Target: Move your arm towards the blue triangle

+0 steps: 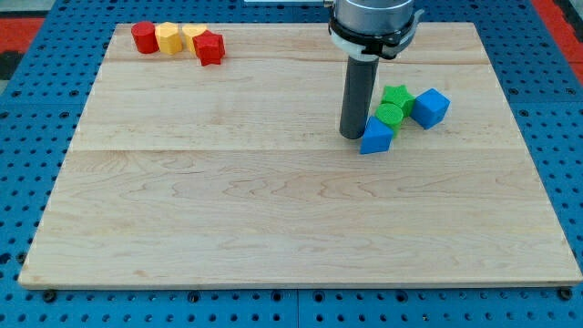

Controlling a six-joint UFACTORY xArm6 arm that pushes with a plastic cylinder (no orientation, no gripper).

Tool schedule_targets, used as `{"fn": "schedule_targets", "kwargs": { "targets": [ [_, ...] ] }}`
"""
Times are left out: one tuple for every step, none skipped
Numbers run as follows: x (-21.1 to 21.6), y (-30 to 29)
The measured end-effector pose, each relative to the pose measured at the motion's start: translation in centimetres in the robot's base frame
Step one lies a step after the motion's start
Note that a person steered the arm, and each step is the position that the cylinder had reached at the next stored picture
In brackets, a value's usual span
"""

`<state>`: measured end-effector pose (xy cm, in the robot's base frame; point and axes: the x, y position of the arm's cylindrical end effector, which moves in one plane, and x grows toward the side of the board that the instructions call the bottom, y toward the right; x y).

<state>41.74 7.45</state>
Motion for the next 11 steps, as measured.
{"fn": "schedule_targets", "kwargs": {
  "targets": [
    [0.0, 0.0],
    [0.0, 0.0],
    [0.0, 0.0],
    [0.0, 0.0],
    [0.0, 0.0],
    [0.0, 0.0],
    [0.1, -0.1],
    [0.6, -0.7],
    [5.0, -0.4],
    [5.8, 1.1],
    [4.3, 7.8]
  ]
}}
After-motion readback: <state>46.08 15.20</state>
